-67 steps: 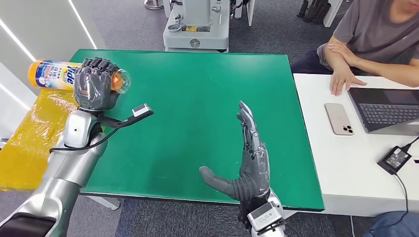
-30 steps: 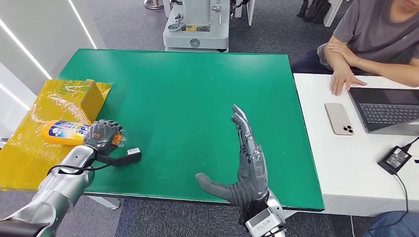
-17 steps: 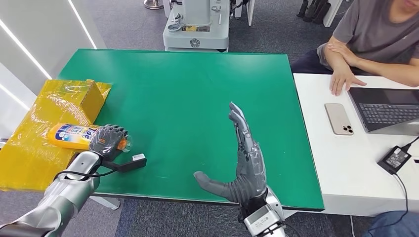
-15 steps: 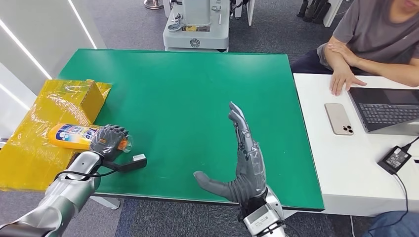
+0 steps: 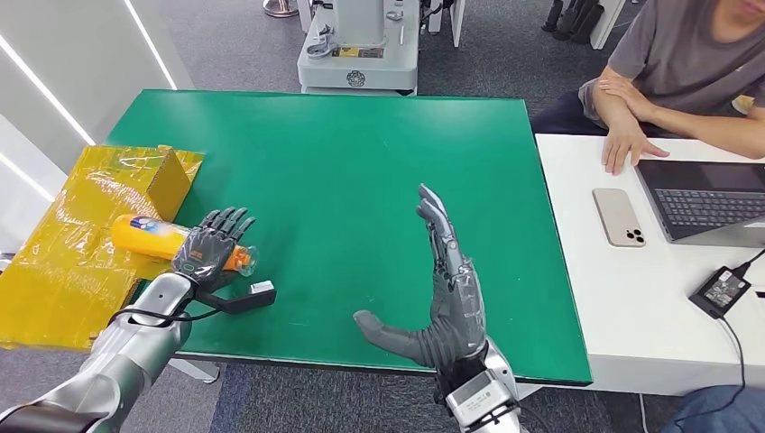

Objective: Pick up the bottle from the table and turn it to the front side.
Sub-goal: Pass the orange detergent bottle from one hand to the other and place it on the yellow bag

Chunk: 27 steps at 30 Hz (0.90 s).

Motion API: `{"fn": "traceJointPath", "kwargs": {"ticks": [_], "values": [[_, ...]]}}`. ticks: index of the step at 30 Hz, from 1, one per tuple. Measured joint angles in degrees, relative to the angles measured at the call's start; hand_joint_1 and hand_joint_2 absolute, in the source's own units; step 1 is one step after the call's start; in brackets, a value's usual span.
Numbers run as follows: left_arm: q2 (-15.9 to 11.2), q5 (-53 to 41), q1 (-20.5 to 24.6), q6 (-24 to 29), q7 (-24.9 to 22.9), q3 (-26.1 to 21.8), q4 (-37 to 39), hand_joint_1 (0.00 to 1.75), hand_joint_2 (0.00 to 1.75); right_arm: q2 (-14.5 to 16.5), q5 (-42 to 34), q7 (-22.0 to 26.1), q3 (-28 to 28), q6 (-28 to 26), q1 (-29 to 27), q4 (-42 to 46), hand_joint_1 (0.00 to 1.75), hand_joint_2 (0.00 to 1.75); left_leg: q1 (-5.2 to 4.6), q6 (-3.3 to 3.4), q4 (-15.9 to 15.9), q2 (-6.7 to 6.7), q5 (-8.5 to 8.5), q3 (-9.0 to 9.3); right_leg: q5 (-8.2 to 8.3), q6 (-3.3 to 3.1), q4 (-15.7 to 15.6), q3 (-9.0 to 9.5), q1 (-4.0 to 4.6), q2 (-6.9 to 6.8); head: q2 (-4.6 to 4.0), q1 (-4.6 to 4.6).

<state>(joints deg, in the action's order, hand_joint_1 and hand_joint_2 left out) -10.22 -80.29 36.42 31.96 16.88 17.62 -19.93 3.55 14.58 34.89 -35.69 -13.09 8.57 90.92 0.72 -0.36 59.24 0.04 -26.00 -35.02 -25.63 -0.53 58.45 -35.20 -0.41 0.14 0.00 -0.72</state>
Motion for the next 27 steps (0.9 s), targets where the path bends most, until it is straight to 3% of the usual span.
{"fn": "traceJointPath", "kwargs": {"ticks": [18, 27], "values": [[0.3, -0.1, 0.0, 0.4, -0.5, 0.0, 0.0, 0.0, 1.75, 0.1, -0.2, 0.4, 0.0, 0.4, 0.4, -0.8, 0.0, 1.75, 0.0, 0.0, 0.0, 0.0, 0.0, 0.0, 0.0, 0.0, 0.0, 0.0, 0.0, 0.0, 0.0, 0.0], [-2.7, -1.2, 0.0, 4.3, -2.8, -0.6, 0.0, 0.0, 1.75, 0.1, -1.0, 1.3, 0.0, 0.2, 0.7, -2.3, 0.0, 1.75, 0.01, 0.0, 0.0, 0.03, 0.0, 0.0, 0.0, 0.0, 0.0, -0.01, 0.01, 0.04, 0.0, 0.0]]}}
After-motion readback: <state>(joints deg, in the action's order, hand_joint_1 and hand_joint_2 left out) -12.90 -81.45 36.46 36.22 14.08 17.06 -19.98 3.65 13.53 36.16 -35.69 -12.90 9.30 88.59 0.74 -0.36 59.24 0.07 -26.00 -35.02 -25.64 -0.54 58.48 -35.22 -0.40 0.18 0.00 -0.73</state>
